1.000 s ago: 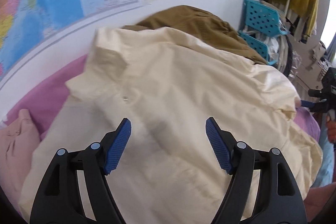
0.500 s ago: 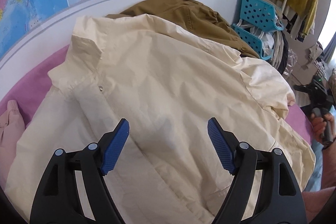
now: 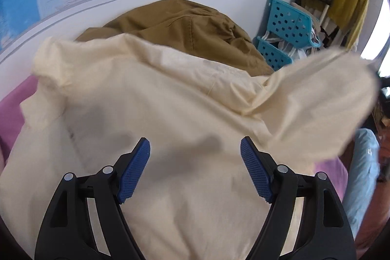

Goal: Fold large clothes
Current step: 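Grasp a cream shirt sleeve cuff with the right tool and lift it up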

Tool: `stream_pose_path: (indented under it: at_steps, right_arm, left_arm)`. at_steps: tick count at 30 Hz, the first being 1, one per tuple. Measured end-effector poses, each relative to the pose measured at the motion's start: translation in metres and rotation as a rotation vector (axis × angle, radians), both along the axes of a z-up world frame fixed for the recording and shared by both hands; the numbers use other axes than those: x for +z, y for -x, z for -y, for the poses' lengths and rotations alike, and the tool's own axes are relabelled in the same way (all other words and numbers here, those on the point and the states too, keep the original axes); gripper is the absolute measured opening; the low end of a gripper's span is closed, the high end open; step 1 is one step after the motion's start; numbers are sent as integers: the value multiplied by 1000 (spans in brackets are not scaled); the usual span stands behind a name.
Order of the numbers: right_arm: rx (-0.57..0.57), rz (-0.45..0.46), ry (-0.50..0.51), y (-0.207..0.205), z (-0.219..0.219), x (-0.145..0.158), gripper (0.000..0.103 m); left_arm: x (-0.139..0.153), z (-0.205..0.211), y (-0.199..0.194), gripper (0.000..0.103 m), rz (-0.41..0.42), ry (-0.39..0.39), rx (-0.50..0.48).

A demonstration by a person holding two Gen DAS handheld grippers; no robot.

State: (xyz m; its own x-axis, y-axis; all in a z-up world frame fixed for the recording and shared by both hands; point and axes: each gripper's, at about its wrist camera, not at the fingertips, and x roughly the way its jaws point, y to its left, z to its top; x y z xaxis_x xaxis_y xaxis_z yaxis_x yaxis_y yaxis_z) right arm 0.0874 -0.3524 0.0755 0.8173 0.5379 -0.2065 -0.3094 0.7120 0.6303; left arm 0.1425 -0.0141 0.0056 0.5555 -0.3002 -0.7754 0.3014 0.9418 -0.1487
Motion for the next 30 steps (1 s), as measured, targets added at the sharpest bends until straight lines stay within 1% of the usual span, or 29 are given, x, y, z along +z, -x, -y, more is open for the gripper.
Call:
stream_pose_path:
  at_steps: [2, 4, 5, 7, 9, 11, 13, 14, 15, 17, 18, 19, 20, 22, 24, 26, 27, 28, 30]
  right_arm:
    - [39, 121, 163, 13, -40, 47, 5]
    - [98, 206, 281, 21, -79, 76, 4]
    - [130, 234, 330, 23, -99, 86, 4]
    - [205, 281, 405, 26, -135, 97, 4]
    - [262, 327, 472, 32, -168, 104, 4]
    - [350, 366, 521, 36, -202, 106, 4]
    - [414, 376, 545, 39, -226, 103, 4]
    - [458, 372, 554, 38, -239, 100, 4]
    - [476, 376, 567, 41, -247, 97, 4]
    - [519, 377, 602, 43, -265, 90, 4]
    - [528, 375, 611, 44, -270, 87, 4]
    - [529, 367, 627, 42, -275, 83, 4]
    - [542, 354, 645, 39, -285, 78, 4]
    - [560, 333, 670, 33, -301, 68, 4]
    - [606, 312, 717, 31, -322, 52, 4]
    - [645, 327, 787, 36, -342, 33, 4]
    - [660, 325, 820, 38, -352, 26, 4]
    - [672, 327, 881, 40, -367, 12, 4]
    - [709, 316, 969, 42, -392, -14, 5]
  left_arm:
    - [-6, 7, -16, 69, -20, 13, 3]
    - [-15, 14, -34, 69, -37, 10, 17]
    - [-19, 16, -40, 69, -43, 7, 26]
    - [-30, 18, -56, 69, -67, 11, 48]
    - [-35, 15, -67, 68, -77, 19, 68]
    - [-32, 6, -79, 68, -84, 71, 87]
    - [-20, -12, -90, 66, -70, 174, 113]
    - [-14, -20, -93, 66, -62, 206, 127]
    - [-9, -29, -97, 66, -51, 236, 140]
    - [-4, -31, -105, 67, -46, 206, 126]
    - [-6, -28, -109, 67, -53, 172, 93]
    - [-6, -26, -108, 67, -47, 131, 82]
    - [-6, -26, -108, 68, -38, 109, 74]
    - [-1, -33, -101, 69, -18, 98, 32]
    - [7, -54, -89, 75, 3, 107, 5]
    - [10, -79, -78, 76, 6, 103, 16]
    - [12, -97, -71, 75, 19, 98, 46]
    - [14, -118, -63, 75, 33, 88, 81]
    - [15, -154, -53, 75, 32, 131, 119]
